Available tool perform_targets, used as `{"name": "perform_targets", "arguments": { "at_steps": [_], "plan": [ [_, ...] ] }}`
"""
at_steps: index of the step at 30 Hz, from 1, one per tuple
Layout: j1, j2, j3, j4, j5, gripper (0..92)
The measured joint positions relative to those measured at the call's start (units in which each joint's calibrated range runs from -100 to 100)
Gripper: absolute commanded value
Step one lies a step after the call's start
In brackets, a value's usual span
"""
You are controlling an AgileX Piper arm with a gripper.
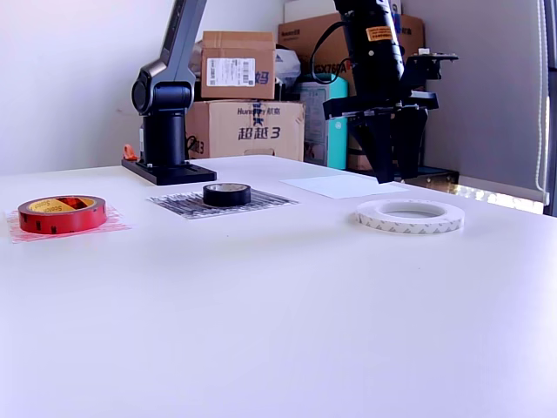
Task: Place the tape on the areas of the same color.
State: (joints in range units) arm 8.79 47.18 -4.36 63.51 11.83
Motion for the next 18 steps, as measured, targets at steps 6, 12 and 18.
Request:
{"name": "perform_targets", "arguments": {
  "at_steps": [6, 12, 18],
  "plan": [
    [-0.9, 0.0, 0.15, -1.45, -1.33, 41.9],
    [-1.76, 0.0, 3.16, -0.14, -1.77, 42.0],
    [-4.2, 0.0, 4.72, -0.16, -1.77, 50.2]
  ]
}}
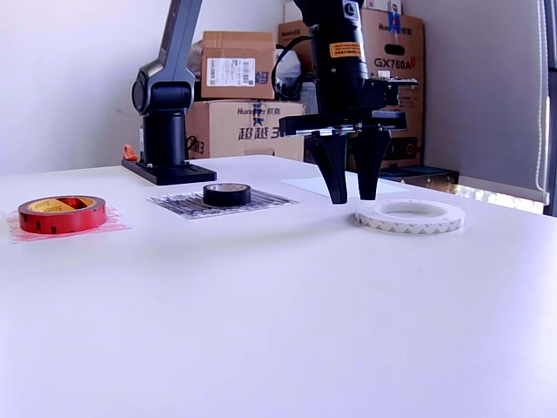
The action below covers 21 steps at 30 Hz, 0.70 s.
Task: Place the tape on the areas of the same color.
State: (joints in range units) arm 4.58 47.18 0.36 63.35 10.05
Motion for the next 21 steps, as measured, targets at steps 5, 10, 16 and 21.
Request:
{"name": "perform_targets", "arguments": {
  "at_steps": [5, 10, 16, 21],
  "plan": [
    [0.02, 0.0, 0.0, -0.13, 0.0, 56.2],
    [0.02, 0.0, 0.0, -0.13, 0.0, 58.4],
    [0.86, 0.0, -1.03, -0.13, 0.0, 58.1],
    [1.48, 0.0, -1.03, -1.44, 0.65, 57.8]
  ]
}}
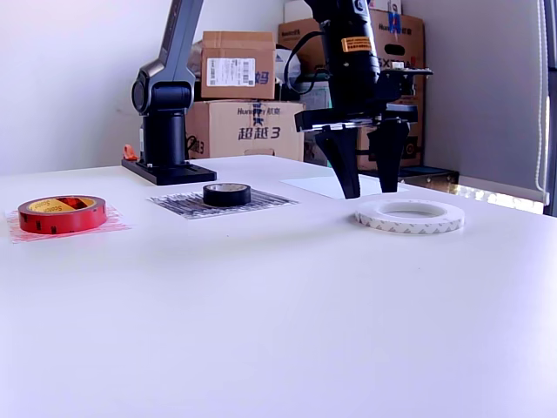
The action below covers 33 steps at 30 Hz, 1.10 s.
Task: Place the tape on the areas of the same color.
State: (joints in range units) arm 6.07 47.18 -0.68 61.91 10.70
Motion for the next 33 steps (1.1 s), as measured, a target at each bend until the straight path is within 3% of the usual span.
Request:
{"name": "perform_targets", "arguments": {
  "at_steps": [33],
  "plan": [
    [0.18, 2.57, 0.0, 0.0, 0.2, 57.7]
  ]
}}
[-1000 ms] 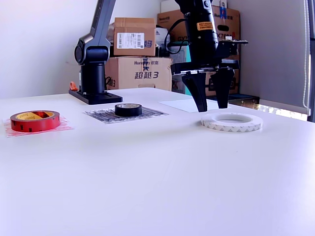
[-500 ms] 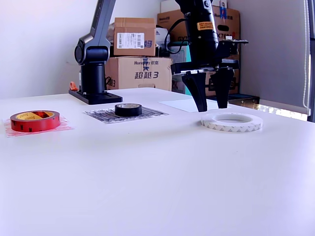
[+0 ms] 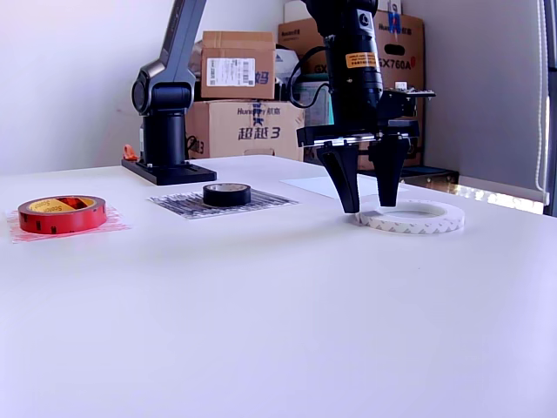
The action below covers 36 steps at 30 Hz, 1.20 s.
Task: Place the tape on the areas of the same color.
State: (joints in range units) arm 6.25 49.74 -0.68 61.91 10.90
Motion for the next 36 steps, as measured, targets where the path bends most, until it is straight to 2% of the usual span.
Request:
{"name": "perform_targets", "arguments": {
  "at_steps": [22, 30, 36],
  "plan": [
    [0.9, 1.14, 0.0, 0.0, 0.15, 57.3],
    [0.9, 1.14, 0.0, 0.0, 0.05, 45.7],
    [0.0, 2.03, -0.12, -0.12, 0.05, 45.1]
  ]
}}
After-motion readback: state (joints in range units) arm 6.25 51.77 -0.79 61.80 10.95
